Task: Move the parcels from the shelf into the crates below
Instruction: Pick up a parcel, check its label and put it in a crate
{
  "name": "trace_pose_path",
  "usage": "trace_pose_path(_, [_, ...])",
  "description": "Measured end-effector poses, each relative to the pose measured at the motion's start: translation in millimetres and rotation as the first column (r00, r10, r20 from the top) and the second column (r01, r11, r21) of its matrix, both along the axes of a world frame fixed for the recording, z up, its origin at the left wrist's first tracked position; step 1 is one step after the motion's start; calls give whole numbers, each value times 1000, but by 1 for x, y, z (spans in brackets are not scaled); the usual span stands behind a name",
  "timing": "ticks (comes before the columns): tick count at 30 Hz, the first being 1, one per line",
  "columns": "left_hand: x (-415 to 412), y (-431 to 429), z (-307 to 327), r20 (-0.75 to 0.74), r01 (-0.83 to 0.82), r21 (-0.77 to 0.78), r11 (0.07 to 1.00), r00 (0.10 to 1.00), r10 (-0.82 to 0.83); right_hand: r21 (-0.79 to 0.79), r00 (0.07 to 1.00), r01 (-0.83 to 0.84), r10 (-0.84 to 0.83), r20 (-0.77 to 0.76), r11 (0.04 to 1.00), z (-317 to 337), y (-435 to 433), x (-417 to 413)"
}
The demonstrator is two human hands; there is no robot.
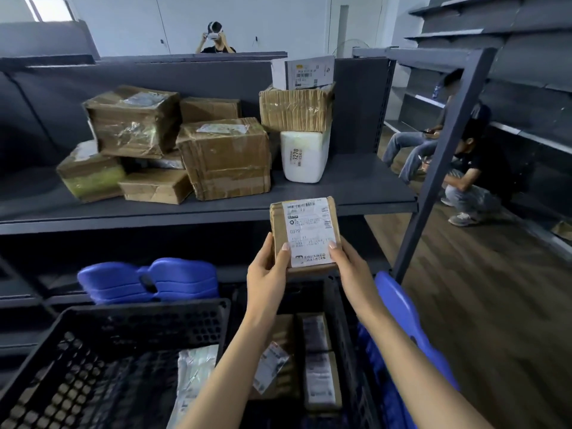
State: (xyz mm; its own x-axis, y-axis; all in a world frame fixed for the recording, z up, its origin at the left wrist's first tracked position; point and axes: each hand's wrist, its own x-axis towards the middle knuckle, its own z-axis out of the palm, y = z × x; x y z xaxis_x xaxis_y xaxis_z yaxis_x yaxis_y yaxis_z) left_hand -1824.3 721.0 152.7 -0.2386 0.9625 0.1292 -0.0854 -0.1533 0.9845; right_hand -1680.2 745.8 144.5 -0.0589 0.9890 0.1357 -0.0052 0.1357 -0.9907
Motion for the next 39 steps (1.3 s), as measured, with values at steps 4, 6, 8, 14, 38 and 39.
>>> trace_pose_path(4, [-21,-54,-8,33,-10,-40,999,999,11,-147,991,-75,57,-119,986,-14,-49,-19])
trace_pose_path(6, [-28,-78,-14,15,-11,-69,998,1000,12,-174,984,-102,73,-165,979,-18,-71,-24])
trace_pose_path(8, [-32,-99,-17,33,-23,-83,996,999,26,-165,976,-109,74,-204,980,-19,-93,-26])
trace_pose_path(14, [-28,-141,-15,126,6,-108,994,992,7,-110,959,-113,79,-274,988,-13,-139,-28])
trace_pose_path(38, [-29,-165,-25,129,-45,-120,992,990,61,-52,992,-111,107,-66,992,-18,-163,-23])
trace_pose_path(39, [-30,-163,-32,93,-40,-146,988,994,54,-81,995,-99,98,-15,992,-27,-160,-22])
